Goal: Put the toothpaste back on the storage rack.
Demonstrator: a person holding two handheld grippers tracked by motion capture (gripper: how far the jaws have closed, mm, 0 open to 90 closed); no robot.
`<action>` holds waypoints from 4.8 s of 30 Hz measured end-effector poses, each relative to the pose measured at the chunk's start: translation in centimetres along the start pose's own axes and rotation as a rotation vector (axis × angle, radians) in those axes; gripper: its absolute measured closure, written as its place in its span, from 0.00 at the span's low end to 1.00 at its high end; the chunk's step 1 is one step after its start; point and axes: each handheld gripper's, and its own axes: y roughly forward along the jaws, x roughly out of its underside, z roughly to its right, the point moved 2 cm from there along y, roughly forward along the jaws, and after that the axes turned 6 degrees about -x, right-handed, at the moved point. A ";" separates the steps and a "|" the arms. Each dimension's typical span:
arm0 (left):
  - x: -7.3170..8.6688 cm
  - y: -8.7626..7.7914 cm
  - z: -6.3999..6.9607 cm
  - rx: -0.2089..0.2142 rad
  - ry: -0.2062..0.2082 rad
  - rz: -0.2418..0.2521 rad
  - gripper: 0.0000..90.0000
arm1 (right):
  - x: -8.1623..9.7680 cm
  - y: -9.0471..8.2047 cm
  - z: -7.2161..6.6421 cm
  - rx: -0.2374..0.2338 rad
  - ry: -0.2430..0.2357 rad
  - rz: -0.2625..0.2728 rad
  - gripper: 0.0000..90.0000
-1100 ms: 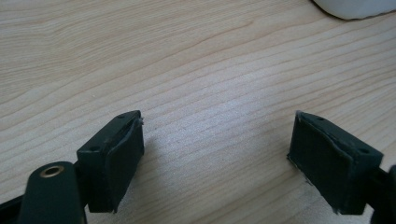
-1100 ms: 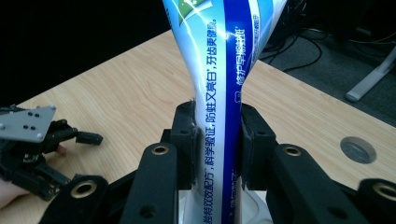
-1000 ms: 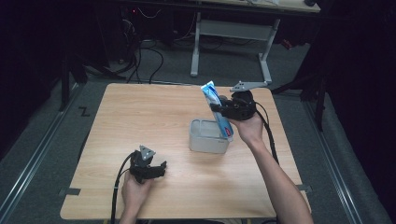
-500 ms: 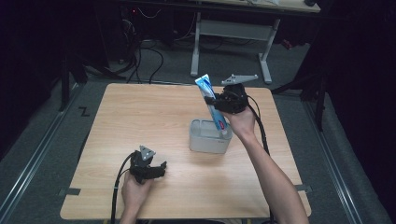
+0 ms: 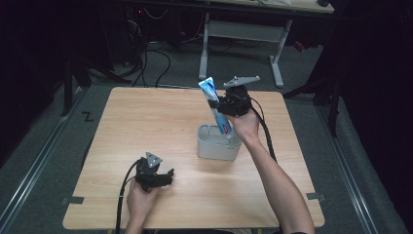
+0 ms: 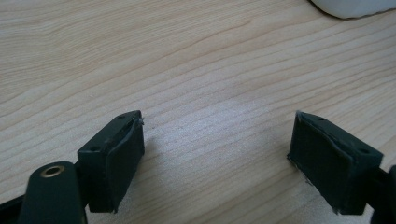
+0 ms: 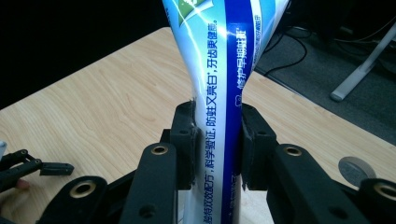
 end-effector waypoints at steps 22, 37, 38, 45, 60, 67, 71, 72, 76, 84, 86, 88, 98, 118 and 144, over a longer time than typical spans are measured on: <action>0.0 0.0 0.0 -0.001 -0.001 0.001 0.20 | 2.4 2.0 -0.2 -0.018 -0.014 -0.060 0.78; 0.0 0.0 0.0 -0.001 -0.002 0.002 0.20 | 3.9 2.0 -0.1 -0.020 -0.024 -0.084 0.78; 0.0 0.0 0.0 0.000 -0.001 0.001 0.20 | 4.0 2.0 -0.2 -0.020 -0.026 -0.085 0.78; 0.0 0.0 0.0 0.000 -0.002 0.001 0.20 | 4.5 1.9 -0.5 -0.019 -0.044 -0.089 0.78; 0.0 0.0 0.0 -0.003 -0.003 0.002 0.21 | 5.9 1.4 -0.2 -0.026 -0.038 -0.104 0.79; 0.0 0.0 0.0 -0.003 -0.003 0.002 0.21 | 6.7 1.3 0.1 -0.032 -0.009 -0.104 0.78; 0.0 0.0 0.0 -0.003 -0.003 0.002 0.21 | 6.9 1.3 0.0 -0.037 -0.007 -0.108 0.78; 0.0 0.0 0.0 -0.003 -0.003 0.002 0.21 | 6.9 1.3 0.0 -0.036 -0.010 -0.108 0.78; 0.0 0.0 0.0 -0.003 -0.002 0.001 0.21 | 7.0 1.6 -0.1 -0.040 -0.013 -0.117 0.78; 0.0 0.0 0.0 -0.003 -0.003 0.001 0.21 | 7.2 1.5 0.0 -0.047 -0.001 -0.111 0.77; 0.0 0.0 0.0 -0.002 -0.003 0.001 0.21 | 7.2 1.5 0.1 -0.050 0.000 -0.102 0.77; 0.0 0.0 0.0 -0.003 -0.003 0.001 0.21 | 7.3 1.5 0.2 -0.049 0.004 -0.096 0.76; 0.0 0.0 0.0 -0.004 -0.004 0.003 0.21 | 7.4 0.9 0.0 -0.044 0.001 -0.052 0.65; 0.0 0.1 0.0 -0.001 -0.007 0.006 0.21 | 7.7 -2.1 0.8 -0.031 0.021 0.016 0.62; -0.1 0.1 0.1 -0.004 -0.002 0.002 0.20 | 7.8 -5.4 1.3 -0.007 0.023 0.073 0.63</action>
